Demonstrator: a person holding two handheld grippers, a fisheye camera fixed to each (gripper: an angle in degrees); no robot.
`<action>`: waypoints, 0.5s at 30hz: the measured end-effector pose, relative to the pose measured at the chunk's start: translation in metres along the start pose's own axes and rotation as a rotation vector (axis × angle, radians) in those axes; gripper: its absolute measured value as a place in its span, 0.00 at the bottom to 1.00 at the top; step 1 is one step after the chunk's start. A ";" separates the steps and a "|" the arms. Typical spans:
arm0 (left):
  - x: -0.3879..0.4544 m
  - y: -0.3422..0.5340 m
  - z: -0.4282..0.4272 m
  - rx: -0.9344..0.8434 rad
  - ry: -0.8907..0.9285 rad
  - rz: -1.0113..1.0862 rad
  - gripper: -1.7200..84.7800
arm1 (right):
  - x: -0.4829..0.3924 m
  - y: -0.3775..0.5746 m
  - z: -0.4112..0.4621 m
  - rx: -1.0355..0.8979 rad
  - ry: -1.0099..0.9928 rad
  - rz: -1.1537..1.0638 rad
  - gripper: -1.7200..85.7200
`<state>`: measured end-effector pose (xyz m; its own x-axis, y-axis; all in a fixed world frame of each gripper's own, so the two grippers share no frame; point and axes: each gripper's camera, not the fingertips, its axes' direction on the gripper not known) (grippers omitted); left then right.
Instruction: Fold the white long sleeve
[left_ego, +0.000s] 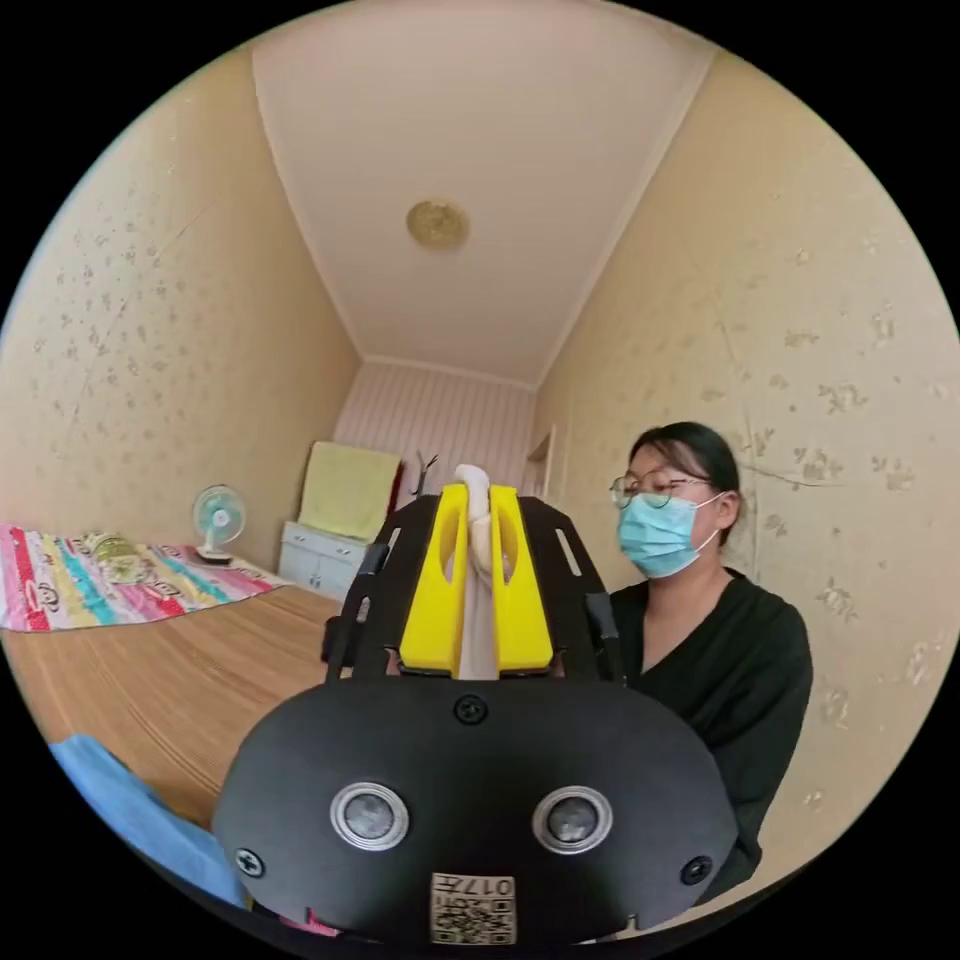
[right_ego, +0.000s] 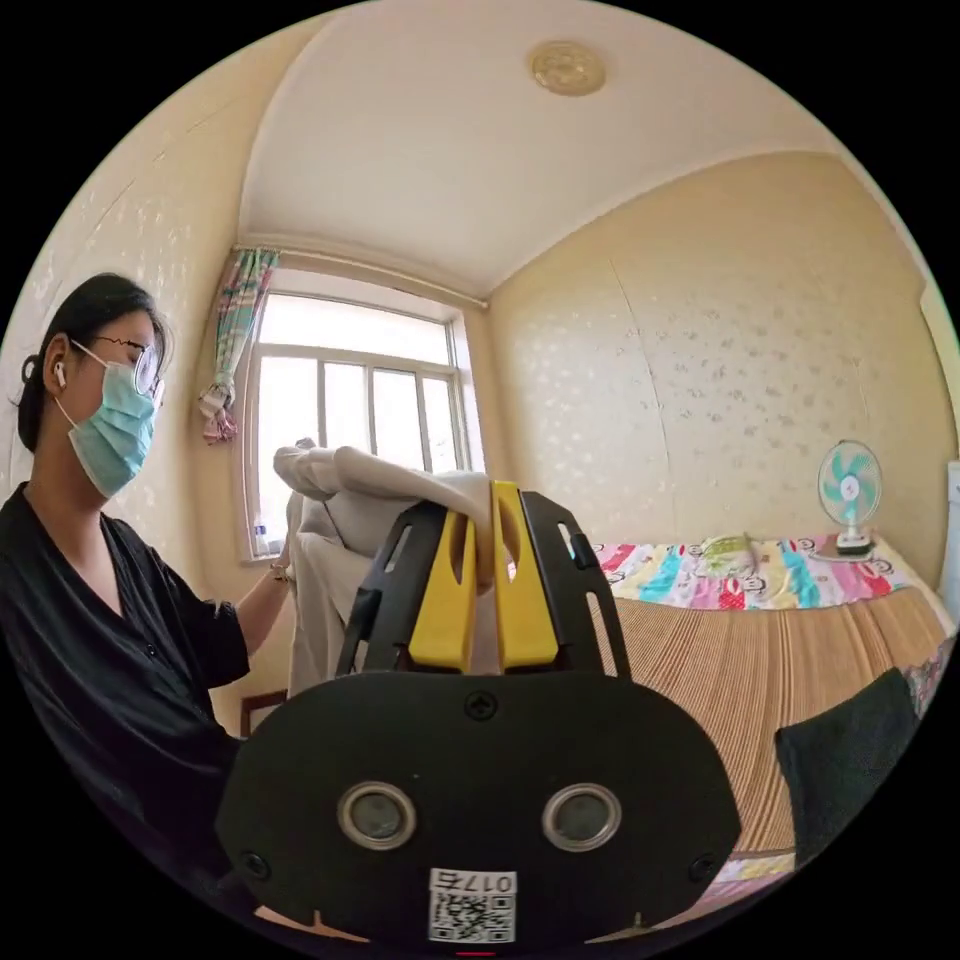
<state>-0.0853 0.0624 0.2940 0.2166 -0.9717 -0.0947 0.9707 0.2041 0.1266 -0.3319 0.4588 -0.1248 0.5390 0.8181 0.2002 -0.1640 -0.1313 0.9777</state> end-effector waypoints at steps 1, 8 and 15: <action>0.007 0.002 0.015 -0.022 -0.053 0.007 0.06 | -0.006 -0.011 -0.005 -0.016 0.022 -0.027 0.07; 0.001 0.020 0.083 0.249 0.071 -0.009 0.06 | -0.039 -0.067 -0.043 0.076 -0.031 -0.089 0.07; -0.040 -0.039 0.176 0.128 -0.468 -0.002 0.06 | 0.013 -0.079 0.020 -0.185 0.178 0.073 0.07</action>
<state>-0.1500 0.0724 0.4667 0.1163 -0.9273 0.3558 0.9442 0.2143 0.2500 -0.2954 0.4690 -0.1986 0.3693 0.8979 0.2397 -0.3541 -0.1025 0.9296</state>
